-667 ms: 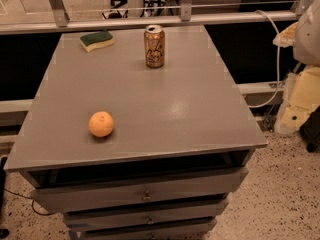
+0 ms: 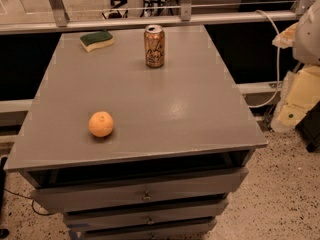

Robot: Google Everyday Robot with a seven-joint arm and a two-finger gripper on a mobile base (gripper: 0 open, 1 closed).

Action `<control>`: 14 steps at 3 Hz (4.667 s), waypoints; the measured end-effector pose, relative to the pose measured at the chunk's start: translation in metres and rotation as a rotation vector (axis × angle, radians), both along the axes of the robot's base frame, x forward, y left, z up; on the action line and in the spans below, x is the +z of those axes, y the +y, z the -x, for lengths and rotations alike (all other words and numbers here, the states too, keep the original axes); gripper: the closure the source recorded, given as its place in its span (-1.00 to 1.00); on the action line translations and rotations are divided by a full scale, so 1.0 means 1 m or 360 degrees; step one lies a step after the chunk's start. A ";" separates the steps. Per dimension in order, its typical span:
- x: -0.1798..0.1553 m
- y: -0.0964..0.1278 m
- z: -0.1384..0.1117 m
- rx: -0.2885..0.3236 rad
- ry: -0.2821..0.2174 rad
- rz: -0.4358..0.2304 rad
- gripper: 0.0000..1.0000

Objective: Knock orange can over

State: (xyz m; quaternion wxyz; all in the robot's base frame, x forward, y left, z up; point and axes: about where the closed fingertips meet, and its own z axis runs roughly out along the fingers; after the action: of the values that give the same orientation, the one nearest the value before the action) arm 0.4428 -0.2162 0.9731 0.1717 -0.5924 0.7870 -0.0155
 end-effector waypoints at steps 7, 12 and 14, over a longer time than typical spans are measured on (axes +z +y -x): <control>-0.061 0.184 -0.320 -0.0219 -0.0298 -0.1161 -1.00; -0.067 0.209 -0.300 -0.0039 -0.0082 -0.1460 0.73; -0.041 0.169 -0.283 0.0200 -0.0070 -0.1110 1.00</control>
Offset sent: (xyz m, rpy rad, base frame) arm 0.1500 0.0697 -0.0379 0.3818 -0.1214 0.0434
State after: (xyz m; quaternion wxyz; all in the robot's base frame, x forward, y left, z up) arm 0.7253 -0.0472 0.9316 0.3811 -0.5450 0.7030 0.2520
